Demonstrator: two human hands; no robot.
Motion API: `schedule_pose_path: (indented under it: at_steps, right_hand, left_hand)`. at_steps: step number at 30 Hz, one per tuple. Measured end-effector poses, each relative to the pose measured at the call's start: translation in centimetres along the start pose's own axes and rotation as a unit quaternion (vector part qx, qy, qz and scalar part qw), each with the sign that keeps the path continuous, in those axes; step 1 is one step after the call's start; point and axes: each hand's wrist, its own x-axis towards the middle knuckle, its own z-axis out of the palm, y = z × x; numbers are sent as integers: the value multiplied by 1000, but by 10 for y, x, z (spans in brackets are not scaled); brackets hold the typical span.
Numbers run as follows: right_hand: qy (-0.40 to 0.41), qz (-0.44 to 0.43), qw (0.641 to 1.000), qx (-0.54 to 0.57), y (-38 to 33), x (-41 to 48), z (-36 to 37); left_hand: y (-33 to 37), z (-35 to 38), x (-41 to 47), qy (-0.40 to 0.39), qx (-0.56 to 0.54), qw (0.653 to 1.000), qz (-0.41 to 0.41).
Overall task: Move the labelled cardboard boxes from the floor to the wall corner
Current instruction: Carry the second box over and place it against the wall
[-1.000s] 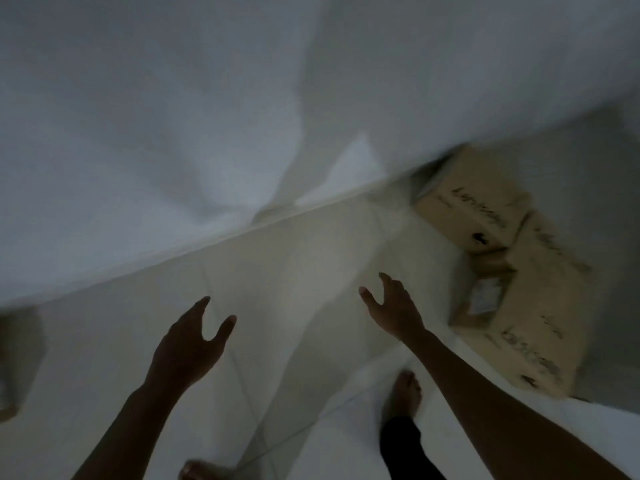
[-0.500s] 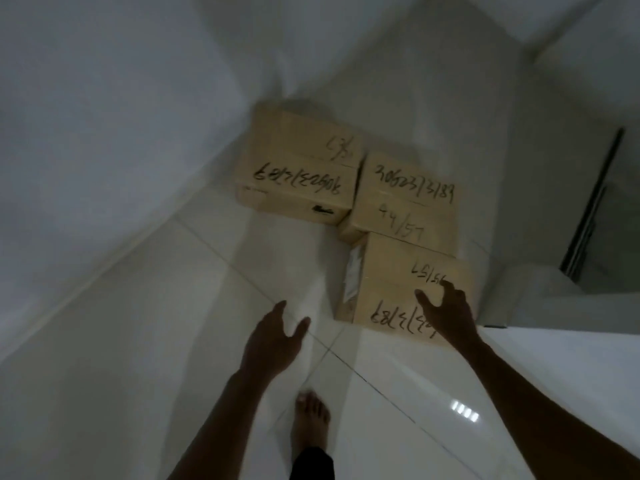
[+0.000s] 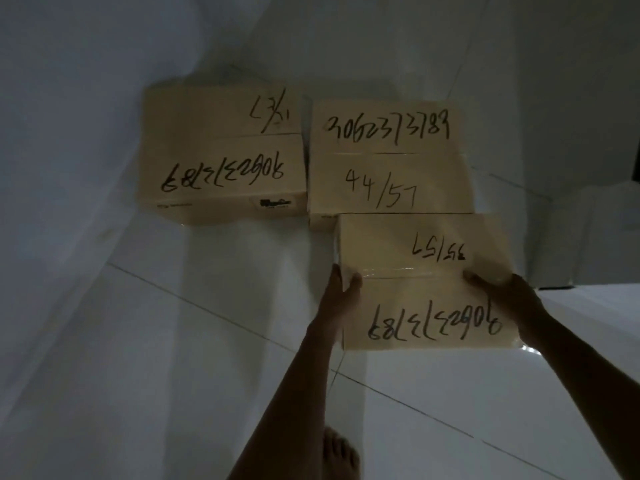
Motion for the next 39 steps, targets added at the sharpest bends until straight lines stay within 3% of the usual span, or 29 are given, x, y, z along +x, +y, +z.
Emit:
schedule_pose_path:
  at_steps: [4, 8, 15, 20, 26, 31, 35, 39]
  right_hand:
    - [32, 19, 999, 31, -6, -24, 3]
    - [-7, -9, 1000, 16, -51, -88, 8]
    - [-70, -86, 991, -69, -159, -284, 17]
    - [-107, -158, 976, -108, -196, -442, 26]
    - [-140, -241, 943, -181, -196, -629, 55]
    - [-168, -306, 910, -224, -175, -772, 101]
    - [-204, -332, 886, -253, -147, -859, 152]
    - [-235, -360, 857, -284, -126, -926, 207]
  left_hand:
    - [0, -9, -20, 23, -3, 999, 33]
    - [7, -61, -91, 49, -42, 997, 41]
    - [23, -173, -307, 149, -121, 981, 34]
    - [14, -227, -467, 268, -149, 952, -9]
    - [-48, -278, -649, 372, -169, 913, 4]
    - [-135, -320, -776, 427, -259, 866, -17]
    - [-201, -353, -853, 473, -305, 826, -37]
    - [-267, -381, -910, 491, -323, 807, -61]
